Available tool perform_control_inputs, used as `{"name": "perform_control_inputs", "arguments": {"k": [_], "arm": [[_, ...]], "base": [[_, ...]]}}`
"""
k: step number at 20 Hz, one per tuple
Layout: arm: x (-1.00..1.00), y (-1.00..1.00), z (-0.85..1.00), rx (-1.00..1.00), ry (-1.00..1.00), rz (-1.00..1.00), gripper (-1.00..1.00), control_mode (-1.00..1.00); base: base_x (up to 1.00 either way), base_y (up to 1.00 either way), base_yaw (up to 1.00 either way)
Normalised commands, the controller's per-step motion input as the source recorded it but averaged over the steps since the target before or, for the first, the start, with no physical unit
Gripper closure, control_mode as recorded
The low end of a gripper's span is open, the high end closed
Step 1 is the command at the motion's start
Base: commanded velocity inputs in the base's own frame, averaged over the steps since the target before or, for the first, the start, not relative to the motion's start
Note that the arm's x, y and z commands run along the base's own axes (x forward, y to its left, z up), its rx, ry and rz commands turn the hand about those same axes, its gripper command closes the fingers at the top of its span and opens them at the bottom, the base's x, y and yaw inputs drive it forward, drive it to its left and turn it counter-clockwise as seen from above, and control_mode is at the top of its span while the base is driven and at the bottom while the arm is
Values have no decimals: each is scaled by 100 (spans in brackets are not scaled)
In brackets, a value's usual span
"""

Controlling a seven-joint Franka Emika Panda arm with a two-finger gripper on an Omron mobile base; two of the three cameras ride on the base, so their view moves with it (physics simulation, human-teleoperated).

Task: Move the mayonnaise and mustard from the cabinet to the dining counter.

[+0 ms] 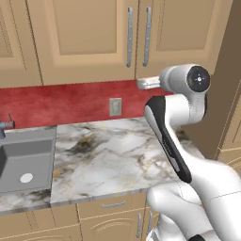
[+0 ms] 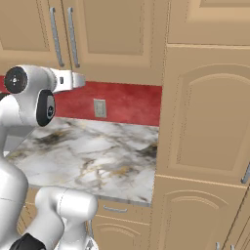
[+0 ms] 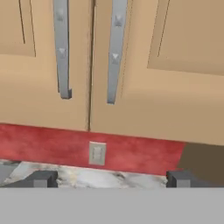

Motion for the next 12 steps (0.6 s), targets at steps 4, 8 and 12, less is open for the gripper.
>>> {"name": "perform_control_inputs", "arguments": {"k": [4, 8, 12], "arm": [[17, 2, 67, 6, -13, 0, -100, -100], [0, 0, 65, 7, -5, 0, -100, -100], [0, 0, 49, 3, 0, 1, -100, -100]], "base": [[0, 0, 0], [0, 0, 0], [0, 0, 0]]}}
